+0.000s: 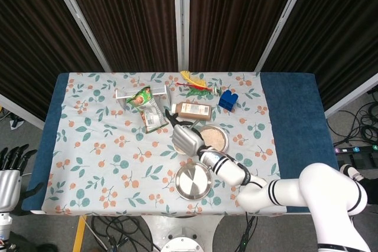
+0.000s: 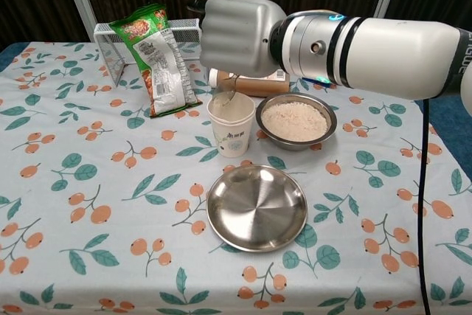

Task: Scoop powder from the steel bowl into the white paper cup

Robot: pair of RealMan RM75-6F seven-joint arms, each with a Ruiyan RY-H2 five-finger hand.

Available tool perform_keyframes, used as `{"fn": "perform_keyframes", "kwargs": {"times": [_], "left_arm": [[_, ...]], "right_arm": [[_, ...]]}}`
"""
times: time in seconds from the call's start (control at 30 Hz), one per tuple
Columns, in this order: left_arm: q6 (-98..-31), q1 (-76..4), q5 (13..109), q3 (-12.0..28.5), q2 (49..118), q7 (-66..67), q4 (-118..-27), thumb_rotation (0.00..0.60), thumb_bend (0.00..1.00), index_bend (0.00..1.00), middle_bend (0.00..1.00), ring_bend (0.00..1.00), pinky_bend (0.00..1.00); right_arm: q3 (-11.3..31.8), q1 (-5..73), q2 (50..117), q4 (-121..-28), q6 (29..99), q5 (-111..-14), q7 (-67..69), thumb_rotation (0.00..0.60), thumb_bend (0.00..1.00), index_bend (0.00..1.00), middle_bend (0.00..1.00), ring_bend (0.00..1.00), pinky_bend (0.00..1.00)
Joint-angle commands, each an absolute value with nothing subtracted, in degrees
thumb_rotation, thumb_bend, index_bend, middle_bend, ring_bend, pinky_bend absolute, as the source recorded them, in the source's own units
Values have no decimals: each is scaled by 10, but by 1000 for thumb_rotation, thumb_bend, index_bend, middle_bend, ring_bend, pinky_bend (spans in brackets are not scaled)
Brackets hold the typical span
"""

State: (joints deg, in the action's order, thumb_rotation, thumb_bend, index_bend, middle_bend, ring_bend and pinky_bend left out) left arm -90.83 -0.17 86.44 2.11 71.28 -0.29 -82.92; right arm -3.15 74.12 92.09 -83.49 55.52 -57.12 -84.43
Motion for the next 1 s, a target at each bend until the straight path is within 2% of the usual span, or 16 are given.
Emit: {"fn": "perform_keyframes", "kwargs": {"times": [0.03, 0.33, 0.73, 1.0], "left_arm": [[-908, -1, 864, 21, 713, -4, -828, 600, 16, 267, 220, 132, 61], [-909, -2, 868, 21, 712, 1, -830, 600, 15, 267, 221, 132, 61], [-909, -3, 868, 23, 706, 11, -842, 600, 16, 267, 220, 132, 61], [-913, -2, 870, 23, 705, 14, -847, 600, 16, 267, 221, 132, 61]], "right_arm": [[-46, 740, 932, -820, 572, -603, -862, 600, 327, 580, 556, 233, 0], [-48, 718, 933, -813, 592, -638, -869, 600, 327, 580, 556, 233, 0], [-39, 699, 943, -804, 585, -666, -862, 600, 327, 575, 572, 233, 0], [-23, 671, 929, -823, 592, -676, -800, 600, 327, 575, 574, 236, 0]]}}
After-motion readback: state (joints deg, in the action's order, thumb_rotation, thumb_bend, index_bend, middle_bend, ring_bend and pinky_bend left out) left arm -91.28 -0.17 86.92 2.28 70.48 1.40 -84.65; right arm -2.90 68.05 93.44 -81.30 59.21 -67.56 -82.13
